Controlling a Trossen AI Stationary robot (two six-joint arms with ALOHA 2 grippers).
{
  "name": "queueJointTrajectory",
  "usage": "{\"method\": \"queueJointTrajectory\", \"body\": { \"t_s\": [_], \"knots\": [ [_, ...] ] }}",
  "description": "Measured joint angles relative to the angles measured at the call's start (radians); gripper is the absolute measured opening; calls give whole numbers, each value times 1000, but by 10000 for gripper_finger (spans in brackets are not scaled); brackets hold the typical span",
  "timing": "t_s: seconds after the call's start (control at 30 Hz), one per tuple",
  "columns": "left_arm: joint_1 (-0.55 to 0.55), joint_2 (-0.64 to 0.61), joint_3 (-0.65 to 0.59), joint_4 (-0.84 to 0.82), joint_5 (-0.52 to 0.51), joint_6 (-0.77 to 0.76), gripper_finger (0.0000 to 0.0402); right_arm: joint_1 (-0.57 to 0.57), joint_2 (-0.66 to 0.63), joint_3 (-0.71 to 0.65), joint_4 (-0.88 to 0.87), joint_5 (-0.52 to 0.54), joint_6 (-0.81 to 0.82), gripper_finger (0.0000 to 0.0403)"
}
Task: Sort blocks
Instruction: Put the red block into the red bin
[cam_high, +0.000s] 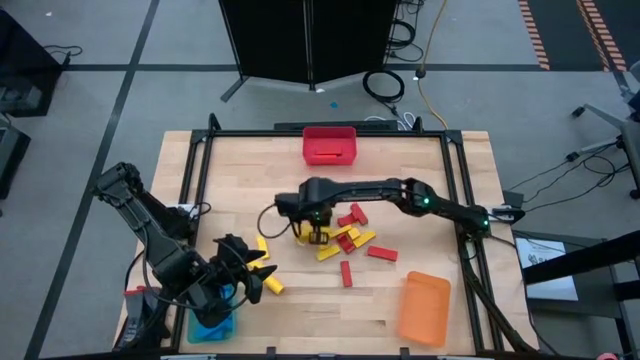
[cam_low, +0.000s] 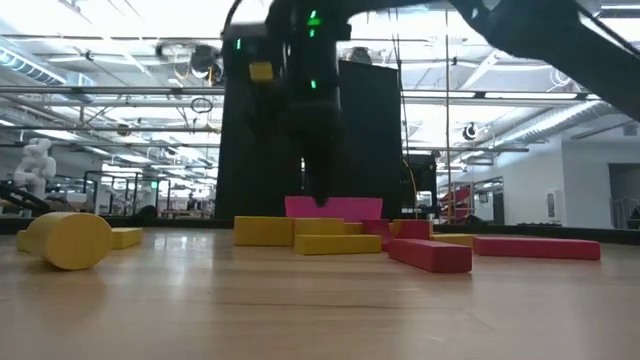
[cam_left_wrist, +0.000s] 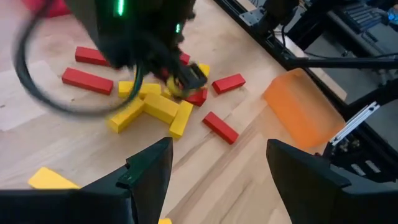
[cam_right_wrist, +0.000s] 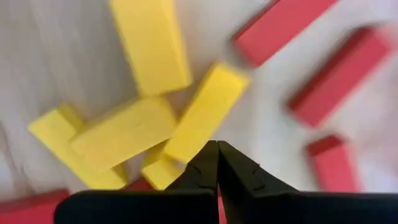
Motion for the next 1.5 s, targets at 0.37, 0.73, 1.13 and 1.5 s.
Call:
{"method": "queueJointTrajectory", "body": {
  "t_s": [0.37,0.73,1.13,1.5],
  "knots": [
    [-8,0,0,19,0,-6,264,-263,-46,-4,162,-300,67,28],
    [-8,0,0,13,0,-3,264,-291,-46,-17,97,-165,-16,49],
    [-8,0,0,-3,-17,-1,264,-277,-46,-17,203,-174,-29,96],
    [-8,0,0,-2,-19,-6,264,-222,-47,-46,230,-40,48,253]
  ]
}}
